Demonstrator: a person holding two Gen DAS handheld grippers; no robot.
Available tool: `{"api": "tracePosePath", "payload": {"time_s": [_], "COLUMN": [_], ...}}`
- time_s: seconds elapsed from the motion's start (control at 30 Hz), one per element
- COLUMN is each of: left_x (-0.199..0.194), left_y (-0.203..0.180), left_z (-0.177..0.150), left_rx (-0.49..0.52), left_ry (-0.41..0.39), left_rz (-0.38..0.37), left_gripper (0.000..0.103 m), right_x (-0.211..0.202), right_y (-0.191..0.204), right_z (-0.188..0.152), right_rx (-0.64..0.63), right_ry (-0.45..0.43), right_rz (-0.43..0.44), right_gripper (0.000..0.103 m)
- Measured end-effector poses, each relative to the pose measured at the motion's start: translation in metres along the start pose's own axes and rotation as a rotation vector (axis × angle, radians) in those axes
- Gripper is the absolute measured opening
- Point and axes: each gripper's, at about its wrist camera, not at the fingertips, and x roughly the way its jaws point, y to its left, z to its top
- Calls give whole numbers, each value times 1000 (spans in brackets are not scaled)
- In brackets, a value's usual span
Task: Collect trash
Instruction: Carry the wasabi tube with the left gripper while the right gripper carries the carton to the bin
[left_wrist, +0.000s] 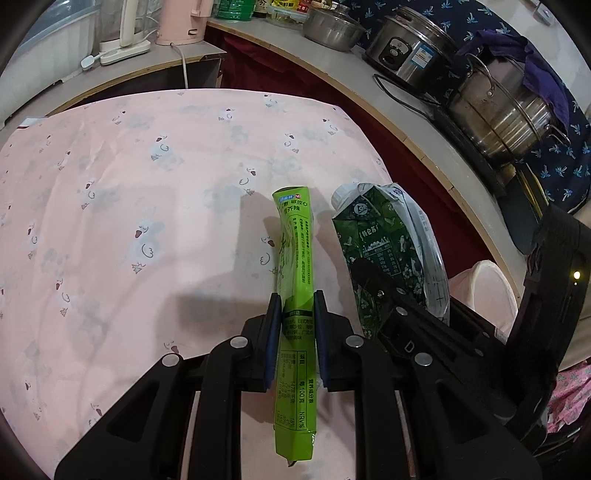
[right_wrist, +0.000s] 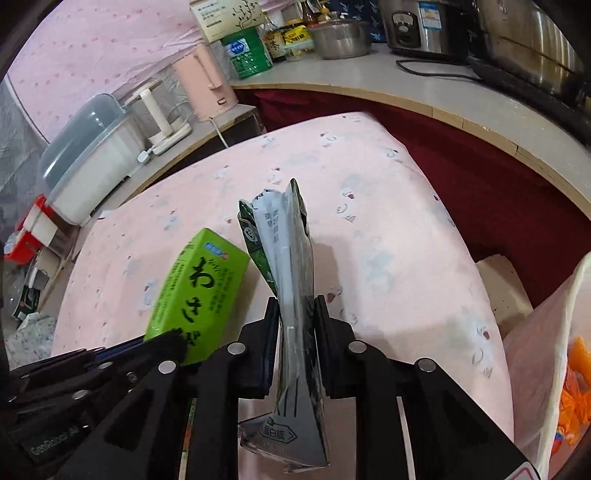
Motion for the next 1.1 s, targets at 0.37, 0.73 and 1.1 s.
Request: {"api": "tracePosePath", "payload": {"time_s": [0.37, 0.73, 1.1], "left_x": [-52, -75, -64], "left_y": [-36, -119, -210], "left_z": [-15, -43, -68], "left_rx": [52, 177, 321], "left_ry": [-65, -89, -62], "left_rz": [-33, -78, -131], "left_gripper": [17, 17, 17], "right_x": [-80, -162, -215], "right_y": [-4, -59, -145], "right_z": [-10, -33, -69], "right_rx": [33, 121, 254], "right_ry": [-110, -218, -277], "right_rz": [-1, -57, -147], "right_gripper": [18, 18, 18]}}
